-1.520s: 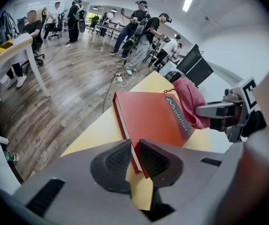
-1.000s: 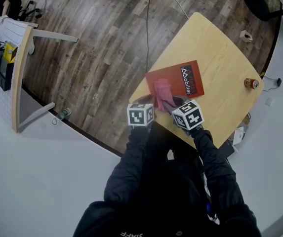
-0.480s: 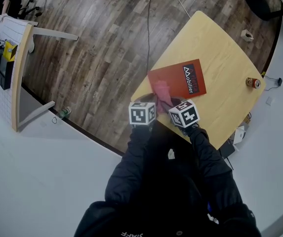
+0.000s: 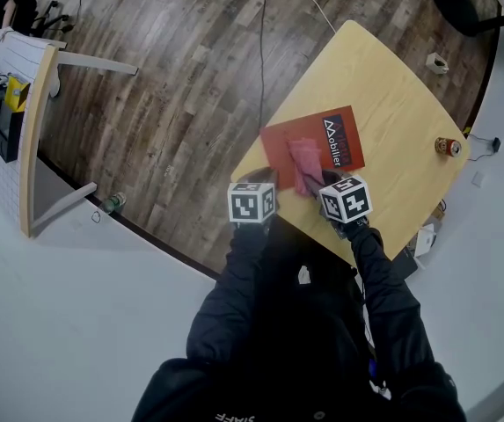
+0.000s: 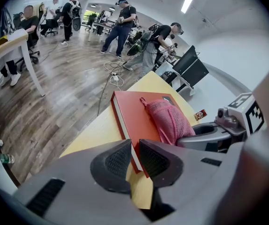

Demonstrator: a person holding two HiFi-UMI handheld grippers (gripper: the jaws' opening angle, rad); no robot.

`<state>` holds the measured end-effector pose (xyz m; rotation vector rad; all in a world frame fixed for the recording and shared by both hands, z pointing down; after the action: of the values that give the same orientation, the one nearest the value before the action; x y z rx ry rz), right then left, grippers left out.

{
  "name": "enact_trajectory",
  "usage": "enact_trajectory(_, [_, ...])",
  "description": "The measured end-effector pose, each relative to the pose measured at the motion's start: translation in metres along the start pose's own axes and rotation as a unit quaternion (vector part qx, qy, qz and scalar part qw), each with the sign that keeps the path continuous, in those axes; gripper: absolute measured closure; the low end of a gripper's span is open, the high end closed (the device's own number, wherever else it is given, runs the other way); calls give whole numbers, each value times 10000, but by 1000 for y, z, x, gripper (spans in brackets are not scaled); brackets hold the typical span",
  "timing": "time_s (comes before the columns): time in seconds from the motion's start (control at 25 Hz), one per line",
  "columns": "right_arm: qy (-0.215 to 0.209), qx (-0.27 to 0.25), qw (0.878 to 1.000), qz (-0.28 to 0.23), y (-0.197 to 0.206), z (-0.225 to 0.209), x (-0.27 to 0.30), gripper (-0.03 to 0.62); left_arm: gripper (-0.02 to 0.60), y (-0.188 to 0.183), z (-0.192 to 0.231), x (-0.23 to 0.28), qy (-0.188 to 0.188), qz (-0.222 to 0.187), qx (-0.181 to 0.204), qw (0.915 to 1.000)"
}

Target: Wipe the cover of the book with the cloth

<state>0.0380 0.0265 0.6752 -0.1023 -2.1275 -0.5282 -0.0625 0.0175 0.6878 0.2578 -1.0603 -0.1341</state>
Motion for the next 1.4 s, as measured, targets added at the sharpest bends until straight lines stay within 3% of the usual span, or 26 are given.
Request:
enact_trajectory(1.04, [1147,459,9916,-377,17,-118,-84,482,506,-1,-2,-2,-251,-1,49,9997])
enact_trajectory(1.4, [1252,299,9869,-972,1,-98,-120,484,505,-5,-1,-12,-528,-237,20,9983])
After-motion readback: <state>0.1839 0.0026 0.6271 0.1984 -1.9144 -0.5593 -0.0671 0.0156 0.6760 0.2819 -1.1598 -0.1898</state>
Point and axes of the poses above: the fingertips, and each gripper's own axes: x forward along the fingers, z to its left, y out of its underside, the point moved 1 cm from there along -x, backward along the fingers, and after that the axes turned 2 degrees about z, right-handed, at the moved point
